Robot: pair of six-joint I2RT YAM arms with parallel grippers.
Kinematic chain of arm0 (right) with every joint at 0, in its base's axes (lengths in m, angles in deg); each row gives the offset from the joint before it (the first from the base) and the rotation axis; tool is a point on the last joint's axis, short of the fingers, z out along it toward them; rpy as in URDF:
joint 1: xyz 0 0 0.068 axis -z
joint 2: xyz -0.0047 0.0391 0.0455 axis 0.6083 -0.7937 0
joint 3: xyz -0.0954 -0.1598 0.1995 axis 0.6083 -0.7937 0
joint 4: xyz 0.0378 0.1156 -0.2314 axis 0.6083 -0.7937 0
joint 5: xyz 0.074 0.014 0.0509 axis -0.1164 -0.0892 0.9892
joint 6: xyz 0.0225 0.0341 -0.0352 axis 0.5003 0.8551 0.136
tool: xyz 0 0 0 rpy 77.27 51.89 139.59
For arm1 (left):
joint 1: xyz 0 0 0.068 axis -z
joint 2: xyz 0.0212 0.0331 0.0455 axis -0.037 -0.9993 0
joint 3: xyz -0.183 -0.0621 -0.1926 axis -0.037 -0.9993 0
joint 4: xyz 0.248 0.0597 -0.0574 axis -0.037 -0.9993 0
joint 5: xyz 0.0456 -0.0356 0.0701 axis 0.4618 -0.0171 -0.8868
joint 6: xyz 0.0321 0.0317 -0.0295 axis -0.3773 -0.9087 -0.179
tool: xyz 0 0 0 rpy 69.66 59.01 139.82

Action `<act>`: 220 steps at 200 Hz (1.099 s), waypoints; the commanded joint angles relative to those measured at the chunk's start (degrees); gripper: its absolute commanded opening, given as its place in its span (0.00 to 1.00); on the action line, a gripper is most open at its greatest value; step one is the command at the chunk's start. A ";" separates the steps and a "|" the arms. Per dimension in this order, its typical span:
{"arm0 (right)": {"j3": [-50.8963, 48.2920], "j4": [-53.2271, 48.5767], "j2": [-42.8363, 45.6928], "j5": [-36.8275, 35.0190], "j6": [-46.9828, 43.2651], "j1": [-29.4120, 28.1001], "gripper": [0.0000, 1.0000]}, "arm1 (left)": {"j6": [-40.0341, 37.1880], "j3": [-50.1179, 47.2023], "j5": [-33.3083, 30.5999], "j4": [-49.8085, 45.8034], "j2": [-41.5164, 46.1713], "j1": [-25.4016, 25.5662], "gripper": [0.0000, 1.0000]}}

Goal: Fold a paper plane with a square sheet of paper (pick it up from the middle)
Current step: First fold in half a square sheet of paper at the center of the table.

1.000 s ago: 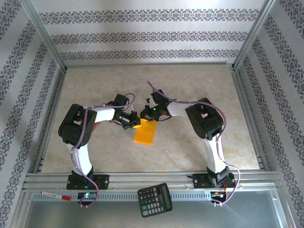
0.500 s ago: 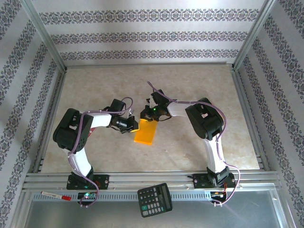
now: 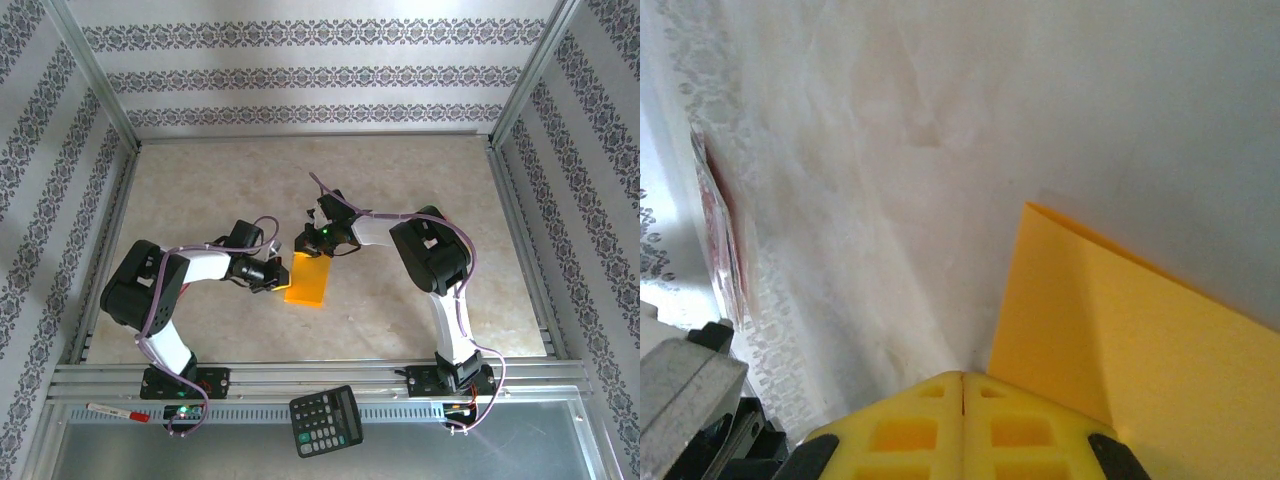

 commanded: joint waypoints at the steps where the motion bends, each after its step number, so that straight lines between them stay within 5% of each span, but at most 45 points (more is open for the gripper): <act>1: -2.48 -5.13 -2.84 -6.99 -0.25 0.63 0.00 | -0.93 -4.21 -1.73 -11.70 -0.01 2.51 0.00; 155: -2.39 -5.52 -3.02 -6.95 -0.93 0.63 0.00 | 3.50 -12.19 -3.46 -12.80 8.83 7.36 0.00; 220: -0.74 -10.22 -2.69 1.93 -11.41 -0.23 0.00 | 5.12 -7.23 -4.20 -12.69 21.00 5.62 0.10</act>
